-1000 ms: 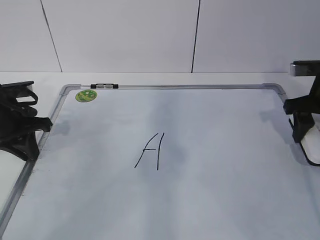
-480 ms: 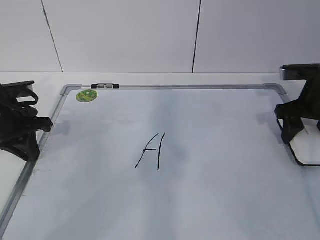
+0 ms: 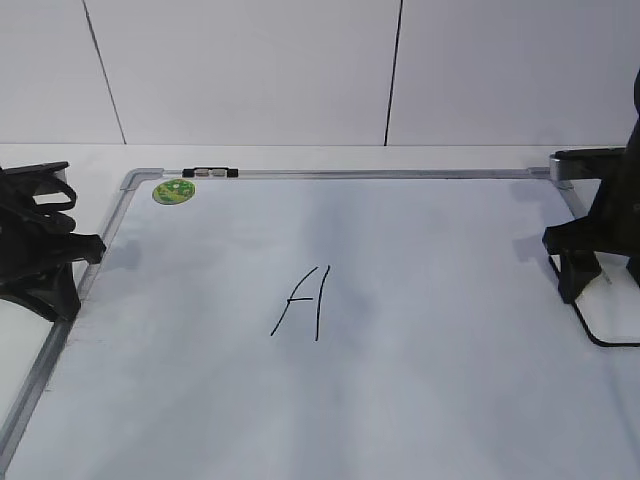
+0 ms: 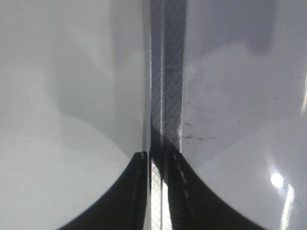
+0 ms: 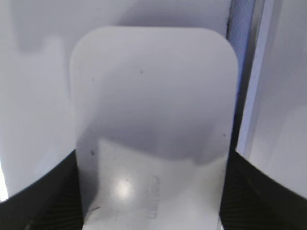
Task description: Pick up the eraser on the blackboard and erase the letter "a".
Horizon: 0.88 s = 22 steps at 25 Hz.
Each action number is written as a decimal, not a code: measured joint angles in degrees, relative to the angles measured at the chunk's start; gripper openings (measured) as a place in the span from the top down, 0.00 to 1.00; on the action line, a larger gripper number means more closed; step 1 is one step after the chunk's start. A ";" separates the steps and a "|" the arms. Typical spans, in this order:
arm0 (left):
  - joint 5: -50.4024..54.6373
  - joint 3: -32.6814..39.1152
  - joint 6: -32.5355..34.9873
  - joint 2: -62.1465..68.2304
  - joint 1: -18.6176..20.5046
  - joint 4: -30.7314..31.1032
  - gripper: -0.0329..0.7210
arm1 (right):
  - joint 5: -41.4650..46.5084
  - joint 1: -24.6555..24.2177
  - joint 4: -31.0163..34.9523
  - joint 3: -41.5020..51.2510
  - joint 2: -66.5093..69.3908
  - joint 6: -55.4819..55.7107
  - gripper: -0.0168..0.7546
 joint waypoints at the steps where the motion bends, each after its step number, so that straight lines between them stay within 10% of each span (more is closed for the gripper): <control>1: 0.00 0.00 0.00 0.00 0.00 0.00 0.81 | -0.09 0.00 0.00 0.00 0.00 0.00 0.28; 22: 0.00 0.00 0.00 0.00 0.00 0.00 0.79 | 2.73 0.00 0.67 -3.62 0.00 -0.11 0.23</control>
